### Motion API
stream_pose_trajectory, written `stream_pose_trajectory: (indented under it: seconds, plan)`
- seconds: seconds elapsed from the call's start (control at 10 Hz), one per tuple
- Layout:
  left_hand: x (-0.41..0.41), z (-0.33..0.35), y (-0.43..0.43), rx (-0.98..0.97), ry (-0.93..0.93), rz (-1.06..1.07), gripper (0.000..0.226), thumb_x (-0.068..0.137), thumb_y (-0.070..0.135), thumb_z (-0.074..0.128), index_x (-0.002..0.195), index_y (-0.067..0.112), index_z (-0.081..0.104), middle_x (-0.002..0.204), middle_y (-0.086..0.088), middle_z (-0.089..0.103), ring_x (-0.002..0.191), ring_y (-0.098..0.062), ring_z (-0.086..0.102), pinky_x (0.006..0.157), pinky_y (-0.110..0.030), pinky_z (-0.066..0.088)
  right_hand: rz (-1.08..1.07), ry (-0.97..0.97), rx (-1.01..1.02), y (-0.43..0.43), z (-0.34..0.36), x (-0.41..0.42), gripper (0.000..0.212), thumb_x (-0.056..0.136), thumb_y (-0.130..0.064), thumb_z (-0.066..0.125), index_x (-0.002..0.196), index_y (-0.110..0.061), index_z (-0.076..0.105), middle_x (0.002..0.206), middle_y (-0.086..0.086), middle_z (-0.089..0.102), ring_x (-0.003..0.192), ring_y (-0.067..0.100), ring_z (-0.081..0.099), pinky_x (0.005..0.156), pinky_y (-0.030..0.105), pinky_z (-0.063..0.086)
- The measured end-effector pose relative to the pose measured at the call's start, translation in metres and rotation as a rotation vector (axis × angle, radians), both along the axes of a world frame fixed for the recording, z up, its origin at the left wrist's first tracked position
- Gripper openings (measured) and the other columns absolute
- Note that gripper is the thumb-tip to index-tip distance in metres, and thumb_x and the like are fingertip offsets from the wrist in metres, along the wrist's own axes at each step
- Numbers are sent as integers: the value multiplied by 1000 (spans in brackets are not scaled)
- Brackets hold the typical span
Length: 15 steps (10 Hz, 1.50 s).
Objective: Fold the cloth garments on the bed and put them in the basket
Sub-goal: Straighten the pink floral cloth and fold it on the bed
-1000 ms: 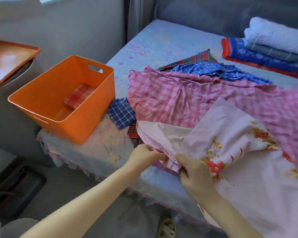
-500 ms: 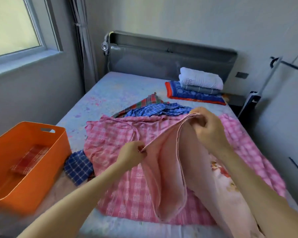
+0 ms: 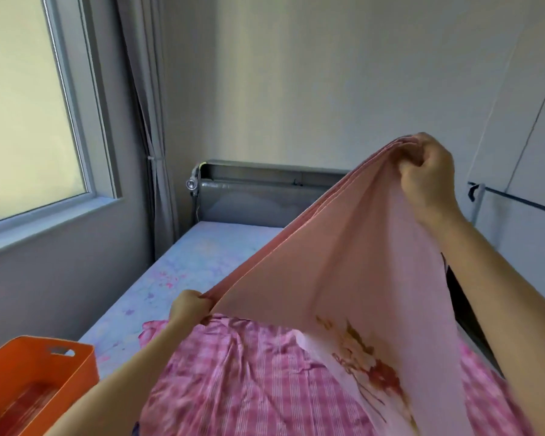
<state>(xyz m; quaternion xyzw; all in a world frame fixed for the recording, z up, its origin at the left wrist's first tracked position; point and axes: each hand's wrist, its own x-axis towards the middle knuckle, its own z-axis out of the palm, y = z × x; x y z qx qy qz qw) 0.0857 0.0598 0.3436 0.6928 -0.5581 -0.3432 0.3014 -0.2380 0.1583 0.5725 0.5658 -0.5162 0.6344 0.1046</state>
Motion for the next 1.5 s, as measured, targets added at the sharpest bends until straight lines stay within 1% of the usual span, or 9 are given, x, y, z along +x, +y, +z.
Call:
stream_pose_trajectory:
  seconds: [0.2, 0.4, 0.6, 0.7, 0.9, 1.1, 1.3, 1.4, 1.5]
  plan:
    - [13, 57, -49, 311, 680, -4, 27, 97, 0, 32, 77, 0, 51, 39, -12, 50, 24, -12, 44, 27, -9, 29, -237, -72, 162, -37, 1, -42, 24, 87, -16, 49, 65, -22, 43, 68, -2, 50, 74, 22, 47, 66, 34, 35]
    - [16, 174, -96, 130, 838, -121, 42, 95, -7, 16, 77, 3, 52, 44, -9, 52, 31, -10, 46, 28, -10, 34, -375, -92, 259, -37, 8, -72, 10, 90, -14, 53, 81, -10, 56, 81, 9, 55, 77, 28, 52, 65, 32, 33]
    - [12, 322, -113, -341, 910, -209, 32, 89, -14, 27, 79, 0, 55, 49, -6, 62, 33, -10, 56, 35, -16, 45, -401, -233, 72, -36, 64, -82, 26, 89, -14, 48, 64, -13, 45, 63, 5, 47, 68, 25, 46, 56, 32, 28]
    - [1, 374, -102, -858, 767, -13, 28, 73, -5, 48, 80, 13, 69, 61, -5, 65, 54, -21, 65, 55, -29, 57, -539, -303, -231, -33, 94, -69, 16, 92, -14, 46, 80, -11, 55, 75, 1, 53, 75, 21, 47, 62, 31, 30]
    - [6, 398, -111, -665, 421, -105, 29, 94, -1, 40, 72, 16, 48, 28, 10, 47, 26, 0, 48, 29, -13, 39, -416, -177, 215, -62, 93, -76, 36, 88, -9, 54, 53, -11, 43, 54, 7, 42, 63, 23, 44, 50, 30, 24]
    - [19, 382, -137, -629, 633, -138, 29, 96, -4, 36, 74, 11, 46, 77, -6, 51, 60, -11, 53, 44, -13, 48, -608, -103, 162, -74, 92, -60, 24, 89, -18, 53, 66, -11, 55, 65, 9, 53, 62, 26, 49, 51, 24, 27]
    - [30, 398, -154, -693, 1019, 37, 19, 78, -16, 49, 70, 1, 53, 79, -13, 59, 41, -16, 63, 44, -27, 56, -656, -59, -65, -80, 136, -63, 36, 85, -22, 57, 54, -10, 42, 53, 10, 45, 62, 29, 51, 55, 30, 32]
    - [25, 397, -170, -742, 915, 4, 19, 78, -11, 54, 68, 4, 60, 71, -8, 64, 38, -10, 60, 44, -23, 55, -599, -144, -102, -100, 146, -73, 24, 76, -25, 53, 61, -7, 57, 56, 16, 60, 56, 30, 62, 60, 39, 55]
    - [19, 380, -195, -714, 550, 34, 19, 81, 1, 62, 63, 5, 56, 44, -5, 53, 23, -6, 45, 30, -16, 43, -604, -130, 103, -129, 135, -85, 21, 82, -22, 57, 64, -11, 61, 66, 14, 64, 64, 32, 63, 62, 33, 54]
